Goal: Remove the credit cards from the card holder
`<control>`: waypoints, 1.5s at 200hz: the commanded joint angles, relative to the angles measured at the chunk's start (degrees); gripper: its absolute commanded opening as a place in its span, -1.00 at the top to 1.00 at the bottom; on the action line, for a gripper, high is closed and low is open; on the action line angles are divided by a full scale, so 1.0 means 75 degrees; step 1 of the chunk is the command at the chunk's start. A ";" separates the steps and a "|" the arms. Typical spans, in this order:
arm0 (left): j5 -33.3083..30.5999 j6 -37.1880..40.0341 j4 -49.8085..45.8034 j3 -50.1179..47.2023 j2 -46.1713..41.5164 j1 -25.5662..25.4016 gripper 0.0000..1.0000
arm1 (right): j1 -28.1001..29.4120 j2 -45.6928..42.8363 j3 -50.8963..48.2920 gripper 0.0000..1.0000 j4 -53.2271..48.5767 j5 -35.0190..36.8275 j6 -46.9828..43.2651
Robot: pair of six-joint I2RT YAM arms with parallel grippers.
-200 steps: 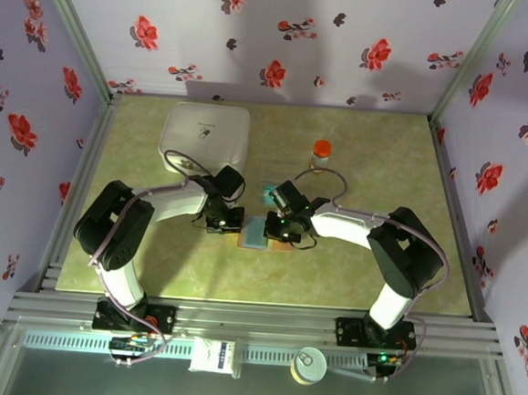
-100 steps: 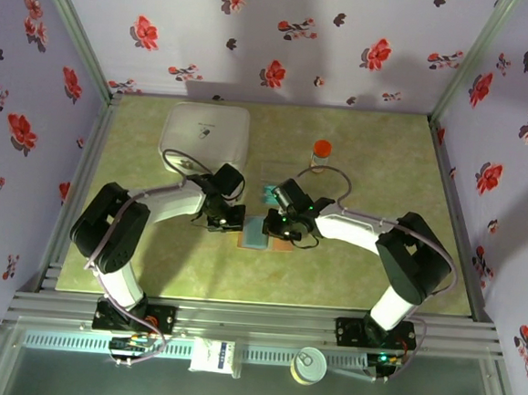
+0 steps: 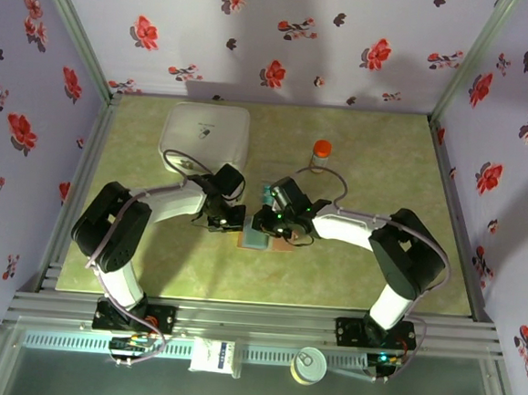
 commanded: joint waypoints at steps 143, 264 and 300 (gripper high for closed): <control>-0.0051 -0.0063 -0.0263 0.0080 -0.0101 -0.0015 1.00 | -0.0186 -0.0338 -0.0535 0.51 -0.0500 0.0384 -0.0191; 0.0986 -0.0684 0.0613 0.0139 -0.0589 -0.0128 0.60 | -0.0330 -0.0399 -0.0723 0.55 -0.0215 0.0220 -0.0141; 0.1137 -0.0867 0.0940 0.0073 -0.0365 -0.0246 0.38 | -0.0346 -0.0416 -0.0743 0.55 -0.0238 0.0229 -0.0154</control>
